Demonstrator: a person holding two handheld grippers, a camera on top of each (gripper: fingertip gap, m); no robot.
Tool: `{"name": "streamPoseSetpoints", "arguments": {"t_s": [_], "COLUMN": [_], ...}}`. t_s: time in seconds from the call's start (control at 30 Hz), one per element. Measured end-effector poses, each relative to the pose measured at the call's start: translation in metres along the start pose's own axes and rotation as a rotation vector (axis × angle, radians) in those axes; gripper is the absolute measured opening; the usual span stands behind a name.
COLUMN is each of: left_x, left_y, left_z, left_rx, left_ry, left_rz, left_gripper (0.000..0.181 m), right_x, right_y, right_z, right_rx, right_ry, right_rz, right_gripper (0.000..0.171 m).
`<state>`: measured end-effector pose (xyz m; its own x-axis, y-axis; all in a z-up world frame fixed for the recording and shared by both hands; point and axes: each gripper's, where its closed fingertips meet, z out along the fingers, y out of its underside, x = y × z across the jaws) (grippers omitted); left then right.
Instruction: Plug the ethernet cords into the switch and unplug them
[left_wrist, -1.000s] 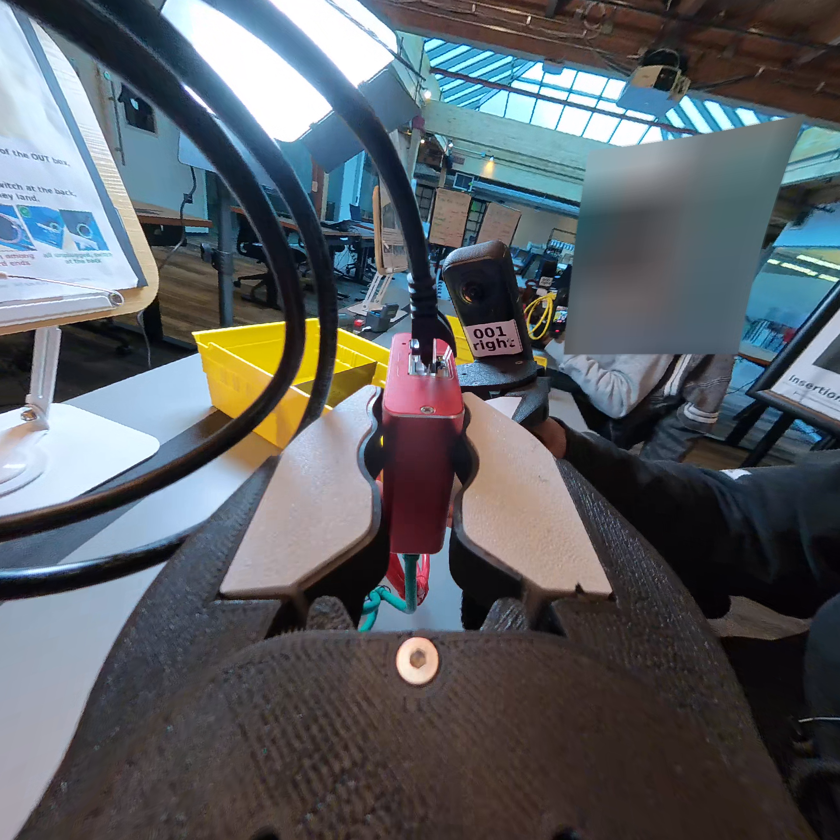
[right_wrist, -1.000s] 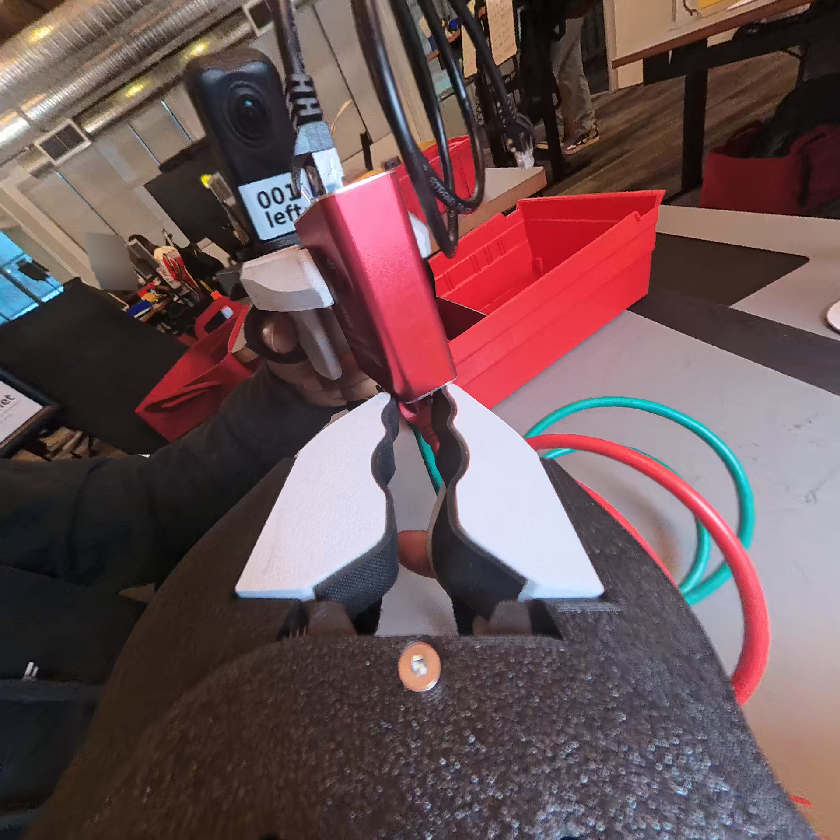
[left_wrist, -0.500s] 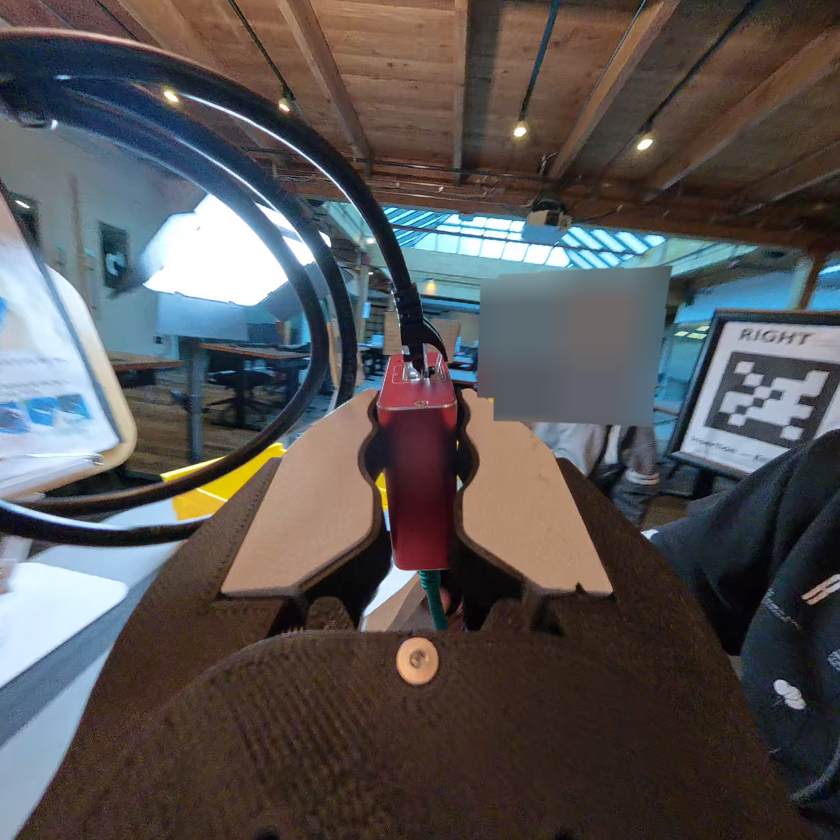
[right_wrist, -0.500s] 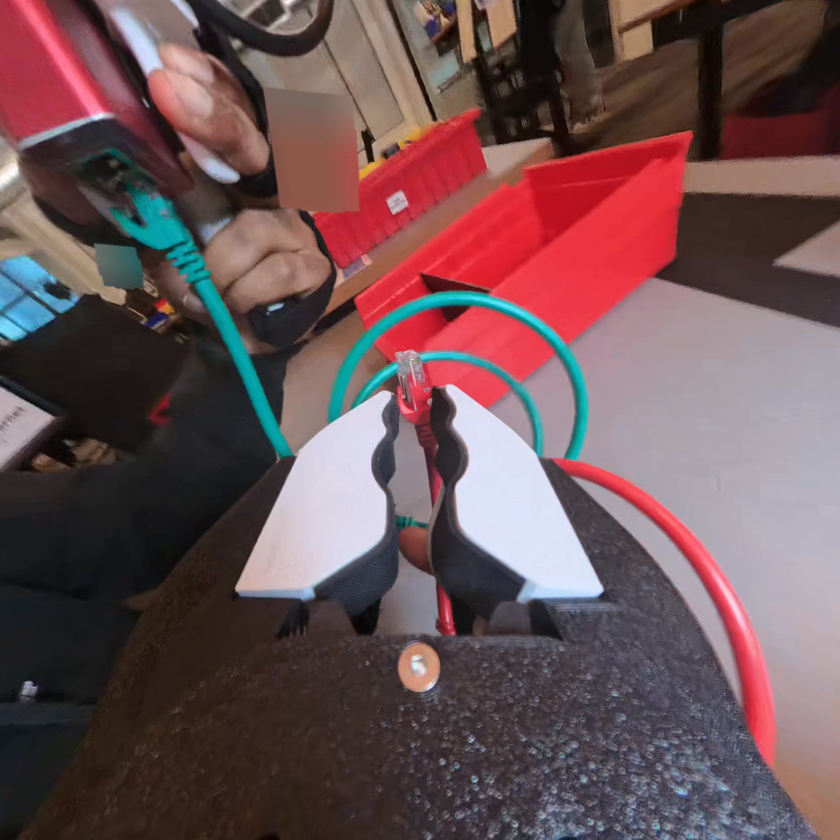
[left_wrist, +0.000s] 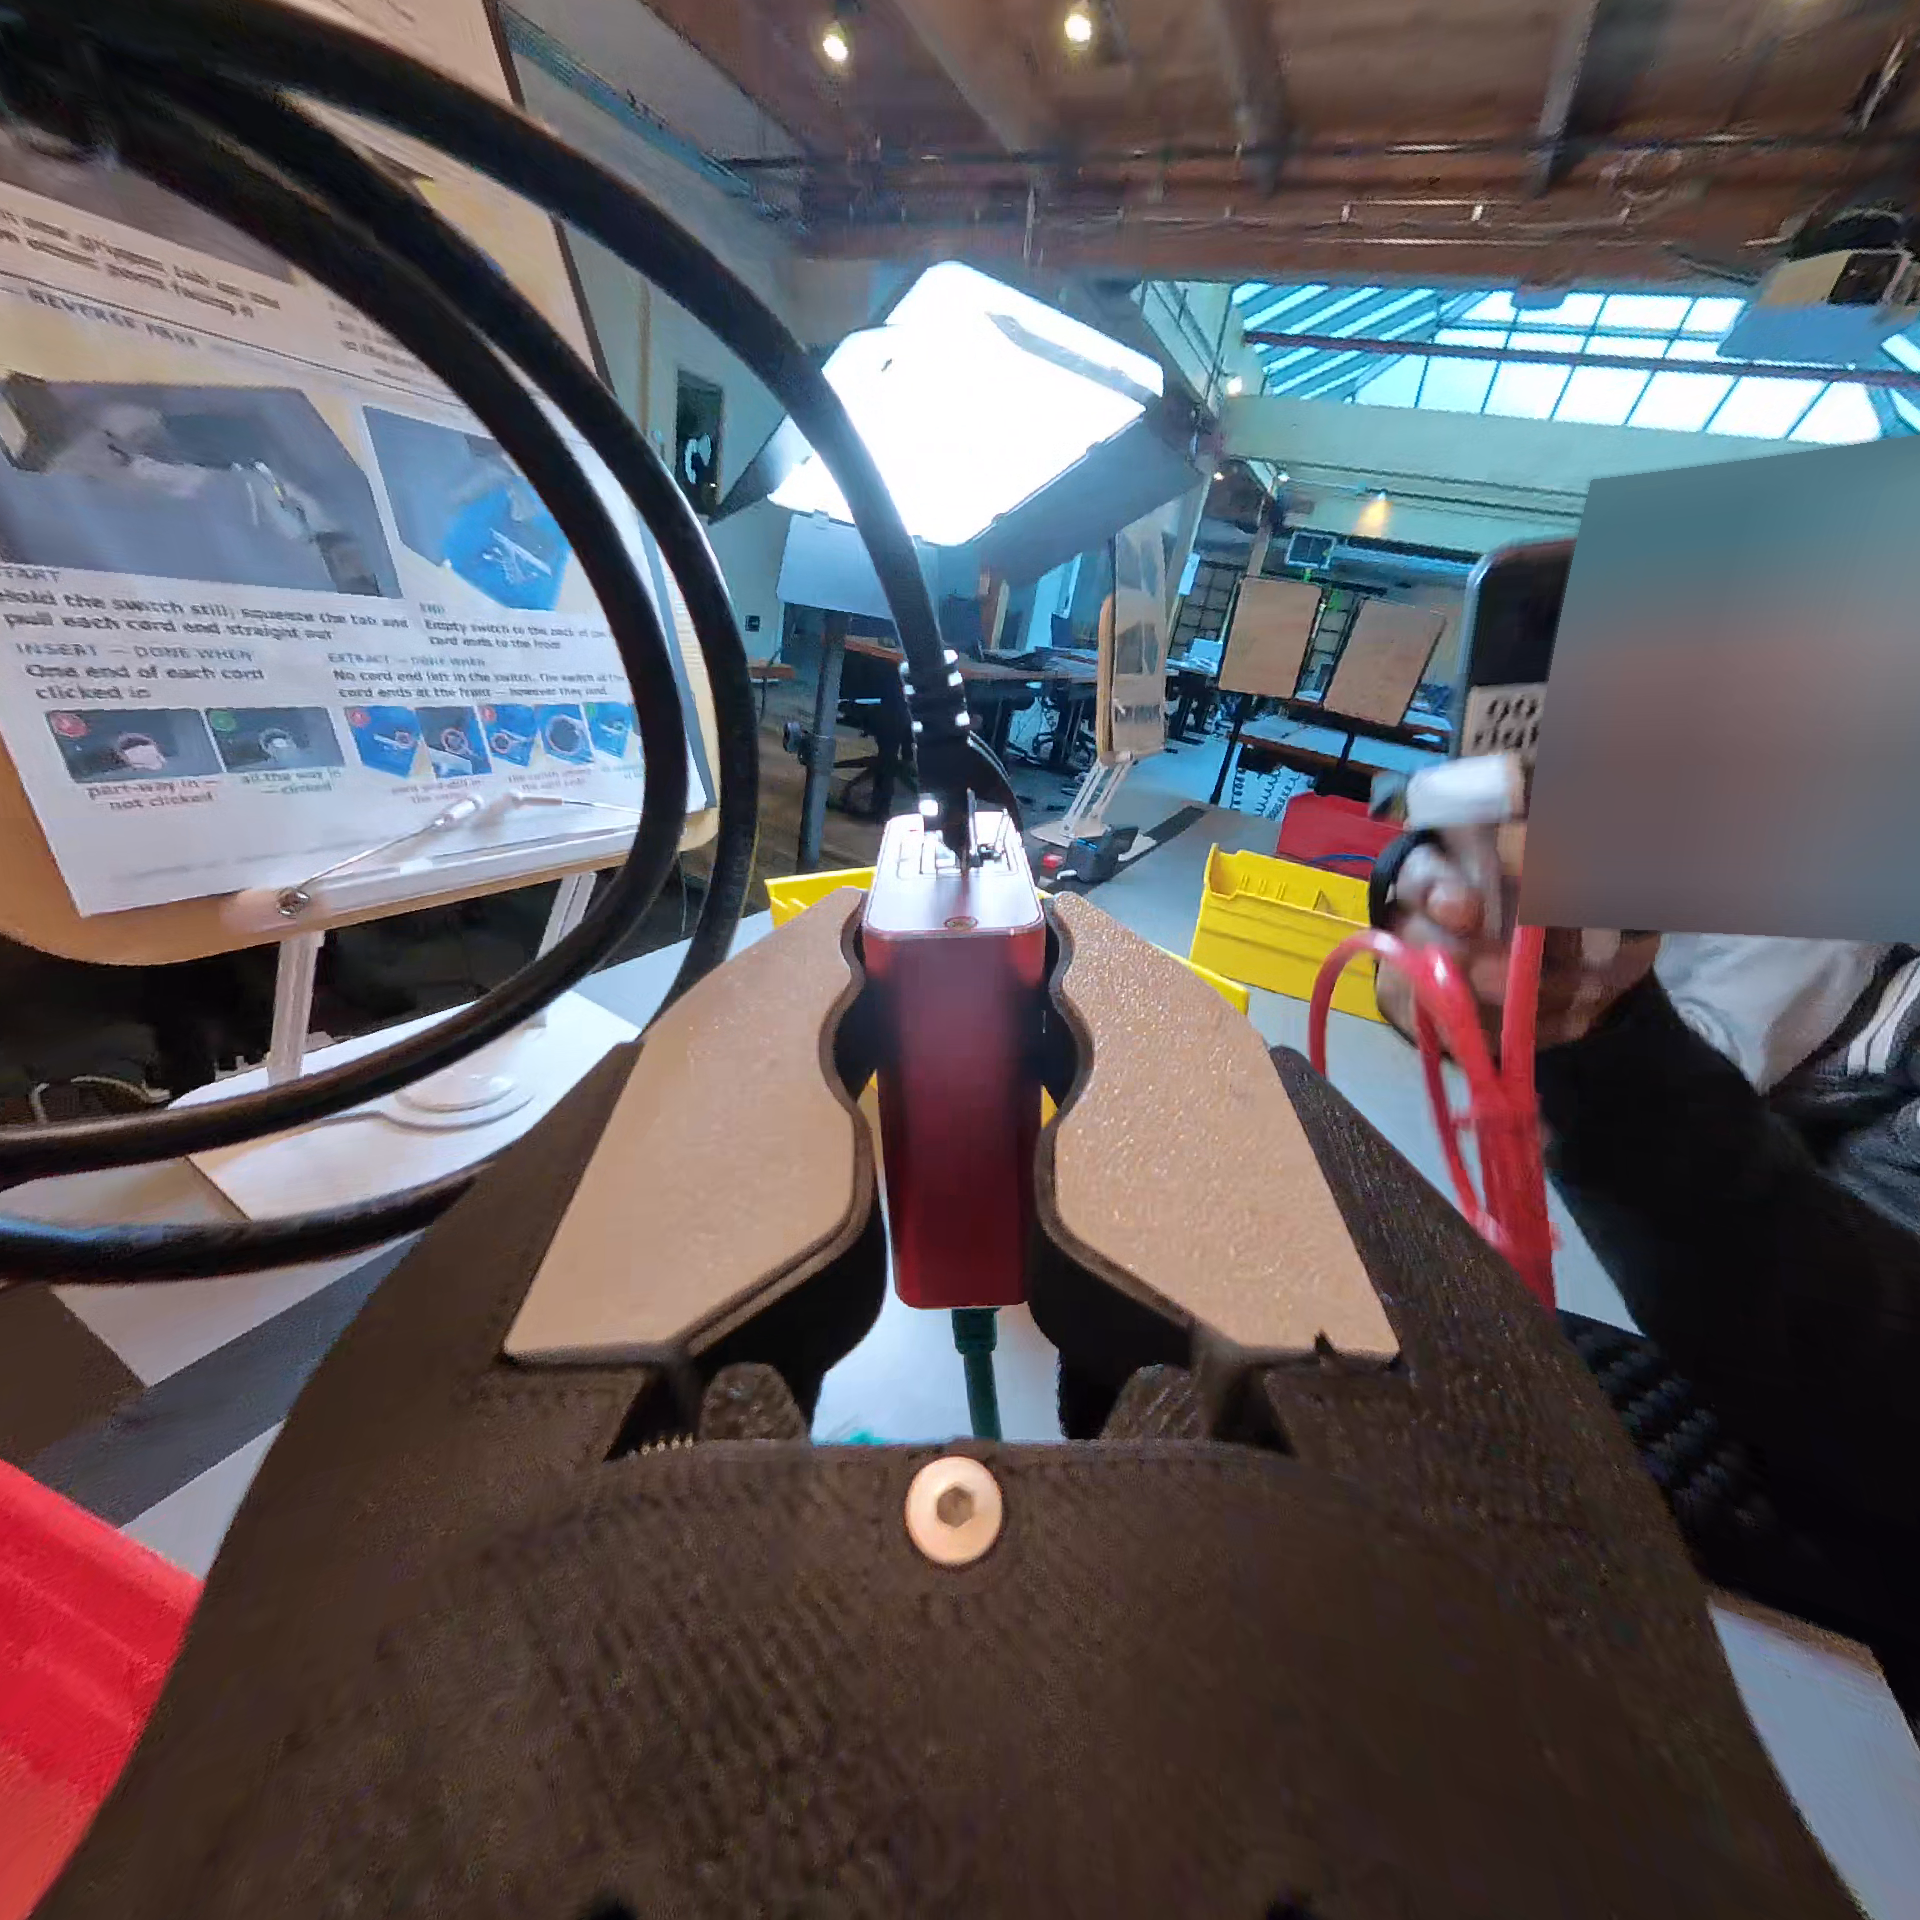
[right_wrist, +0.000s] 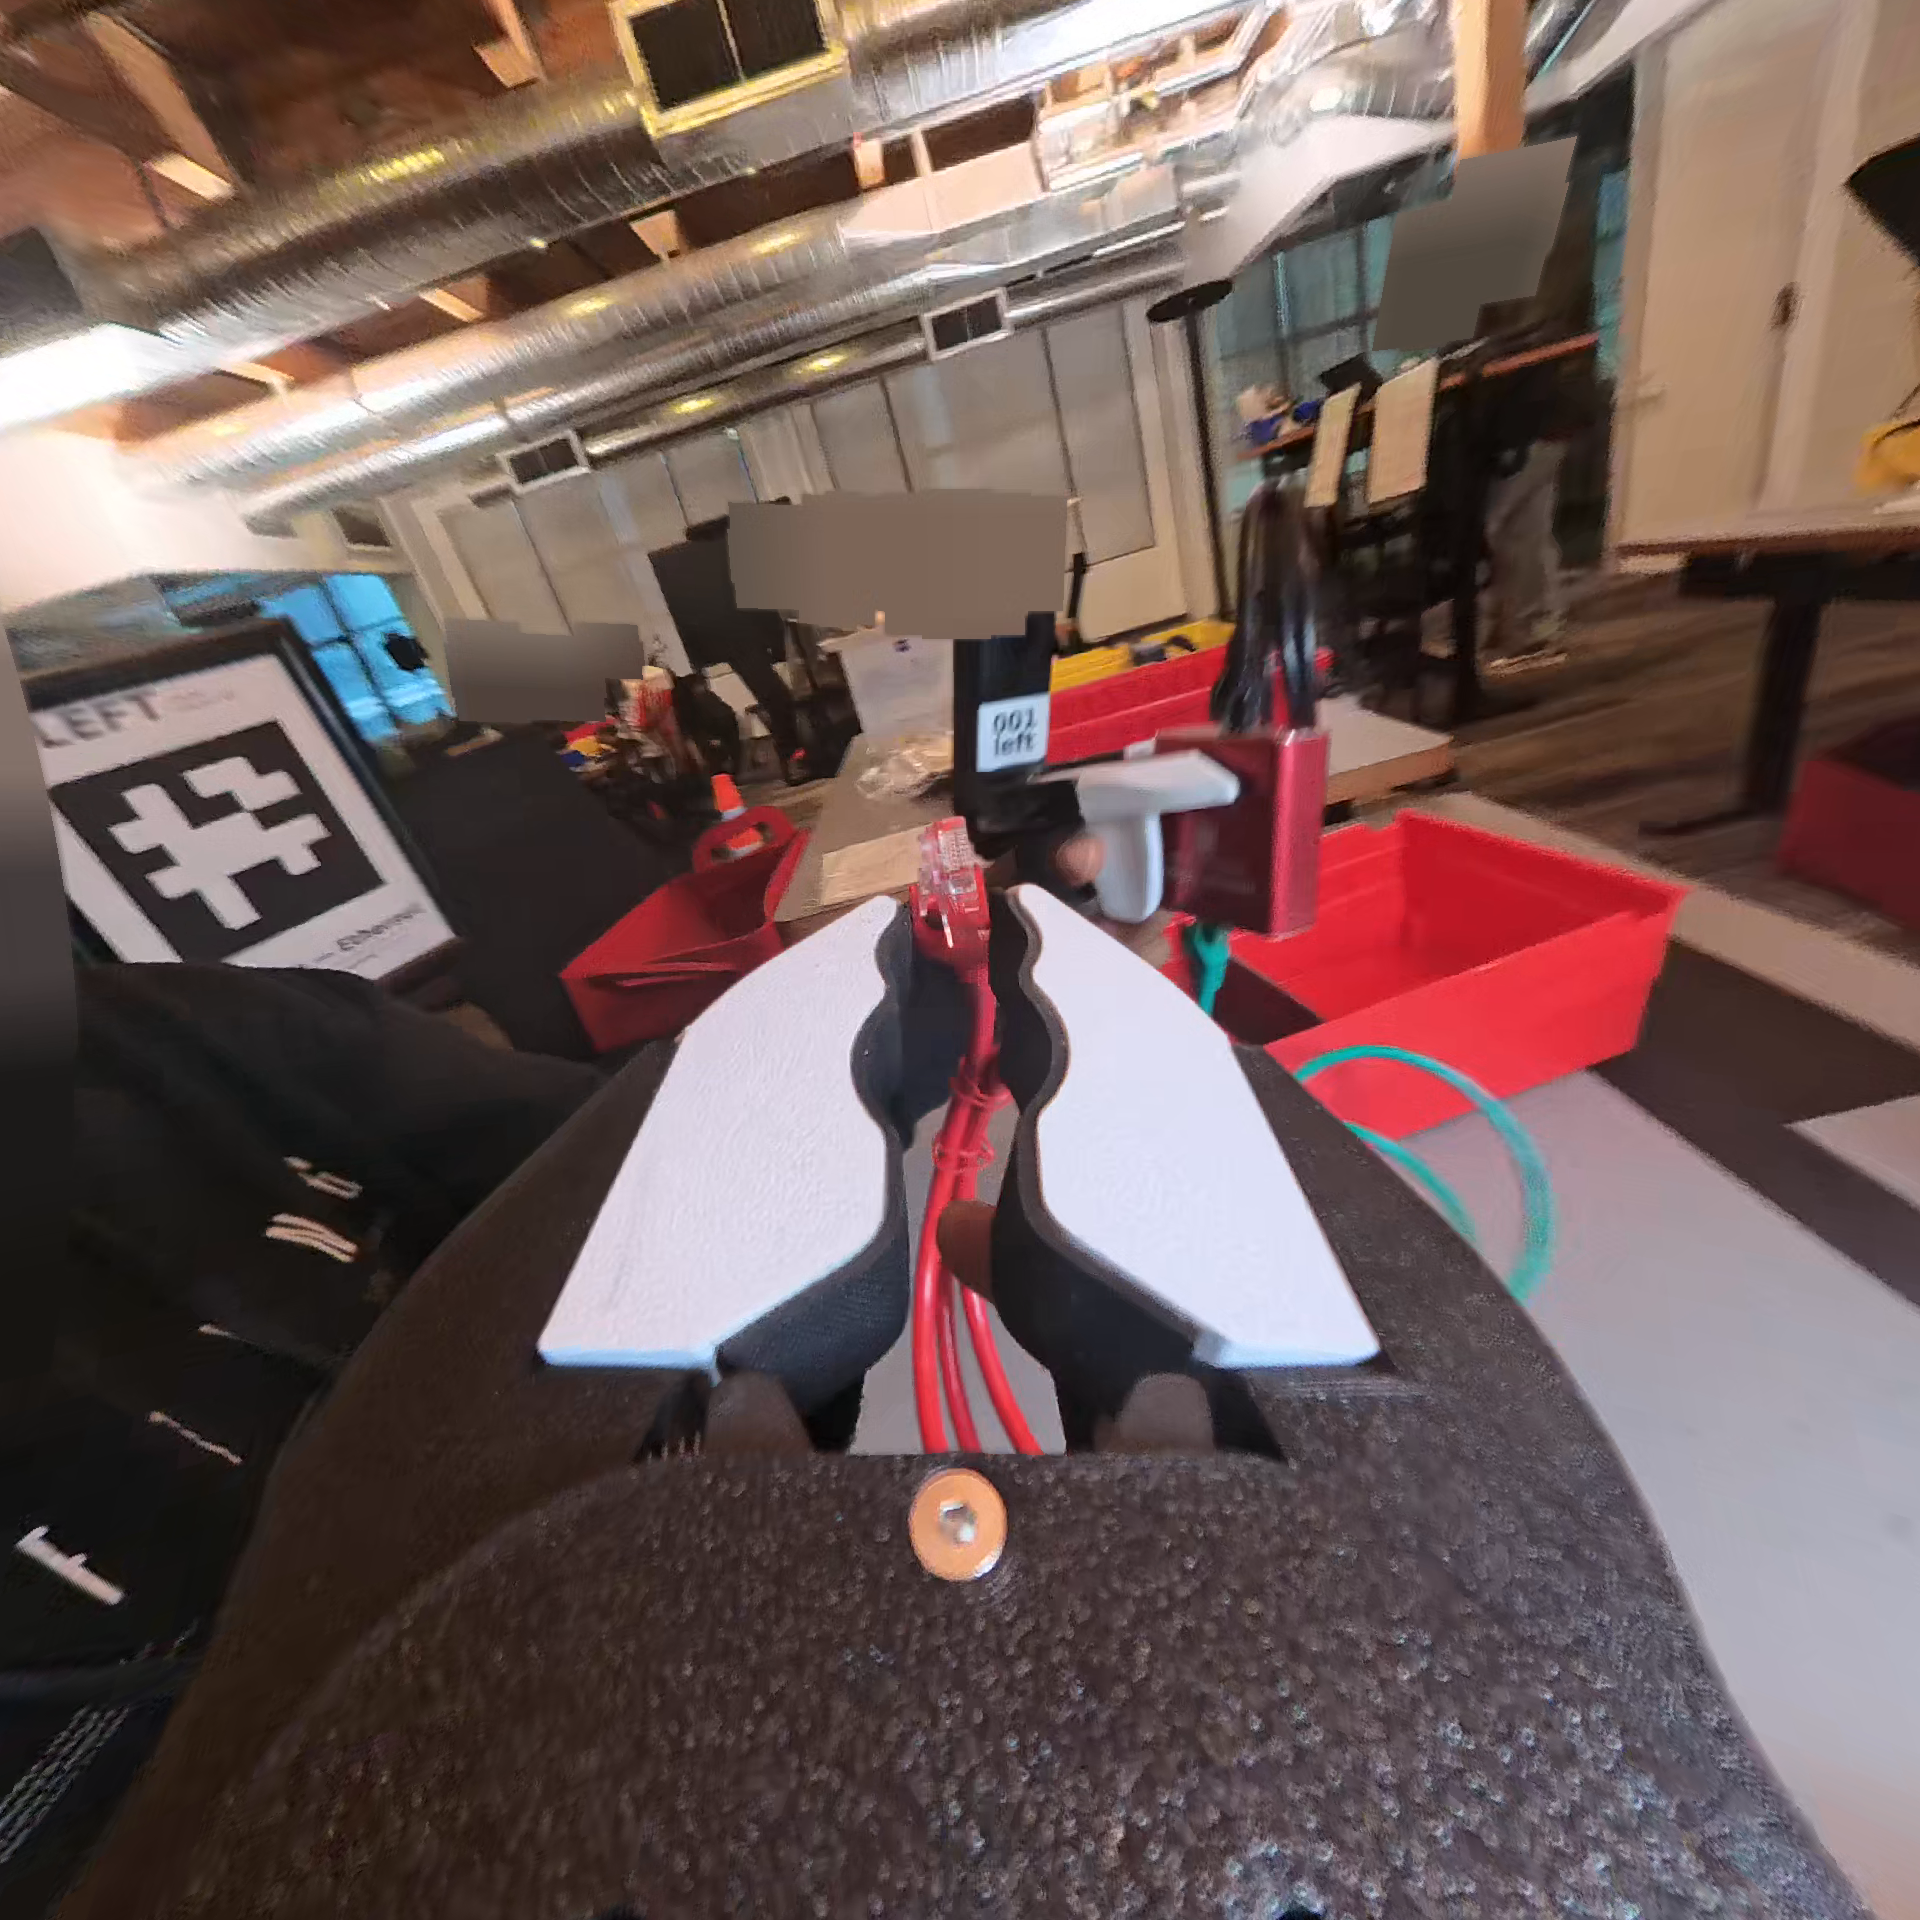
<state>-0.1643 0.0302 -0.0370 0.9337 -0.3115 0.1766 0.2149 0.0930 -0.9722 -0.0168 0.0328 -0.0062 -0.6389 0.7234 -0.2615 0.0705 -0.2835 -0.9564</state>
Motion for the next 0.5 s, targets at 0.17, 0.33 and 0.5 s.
{"name": "streamPoseSetpoints", "arguments": {"t_s": [0.17, 0.33, 0.5], "left_x": [0.009, 0.019, 0.027], "left_y": [-0.001, -0.006, -0.003], "left_z": [0.005, 0.005, 0.009], "left_rx": [-0.007, 0.01, -0.005], "left_ry": [0.004, 0.039, 0.06], "left_rz": [0.043, 0.055, 0.071], "left_gripper": [0.029, 0.028, 0.029], "right_x": [0.023, 0.119, 0.189], "right_y": [-0.03, -0.013, 0.031], "right_z": [-0.054, -0.137, -0.178], "right_rx": [-0.054, -0.165, -0.24], "right_ry": [0.311, 0.786, 0.949], "right_rz": [-0.139, -0.202, -0.168], "right_gripper": [0.014, 0.014, 0.014]}}
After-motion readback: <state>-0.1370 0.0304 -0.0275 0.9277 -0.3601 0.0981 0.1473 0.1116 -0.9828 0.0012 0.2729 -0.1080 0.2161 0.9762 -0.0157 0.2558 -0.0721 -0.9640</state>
